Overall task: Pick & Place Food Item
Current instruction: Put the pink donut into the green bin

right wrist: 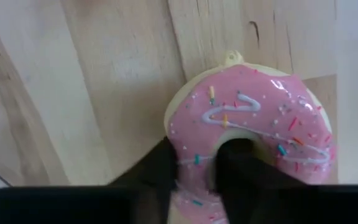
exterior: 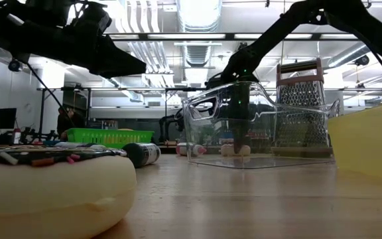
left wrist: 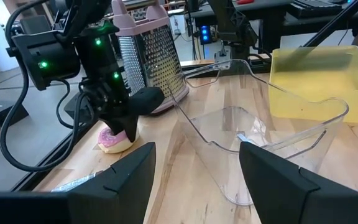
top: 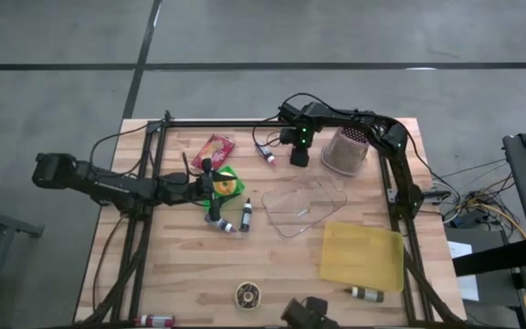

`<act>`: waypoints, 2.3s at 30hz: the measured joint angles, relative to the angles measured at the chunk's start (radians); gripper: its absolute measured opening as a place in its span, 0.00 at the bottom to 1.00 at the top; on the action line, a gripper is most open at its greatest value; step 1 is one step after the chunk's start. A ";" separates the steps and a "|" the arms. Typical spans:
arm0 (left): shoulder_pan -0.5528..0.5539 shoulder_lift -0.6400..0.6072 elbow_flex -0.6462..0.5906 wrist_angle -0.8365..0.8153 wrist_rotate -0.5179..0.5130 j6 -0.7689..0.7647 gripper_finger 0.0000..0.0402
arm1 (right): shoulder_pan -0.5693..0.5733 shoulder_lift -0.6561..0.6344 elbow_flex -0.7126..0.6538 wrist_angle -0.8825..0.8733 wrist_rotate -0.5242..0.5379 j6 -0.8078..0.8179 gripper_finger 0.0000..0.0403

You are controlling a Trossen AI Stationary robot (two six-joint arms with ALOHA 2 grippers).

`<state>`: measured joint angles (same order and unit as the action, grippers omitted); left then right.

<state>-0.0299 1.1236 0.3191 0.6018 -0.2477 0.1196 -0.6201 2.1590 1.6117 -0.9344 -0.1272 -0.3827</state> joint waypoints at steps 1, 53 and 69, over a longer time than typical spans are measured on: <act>0.000 0.000 0.000 0.000 0.000 0.000 0.58 | 0.001 0.000 0.000 0.000 0.000 -0.008 0.14; 0.055 0.000 -0.047 0.266 -0.236 -0.350 0.58 | 0.543 -0.196 -0.012 0.611 0.642 -0.196 0.02; 0.193 0.000 -0.047 0.221 -0.104 -0.513 0.58 | 0.590 -0.168 -0.013 0.672 0.744 -0.295 0.02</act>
<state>0.1635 1.1233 0.2716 0.8230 -0.3517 -0.3933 -0.0303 1.9911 1.5990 -0.2623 0.6169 -0.6773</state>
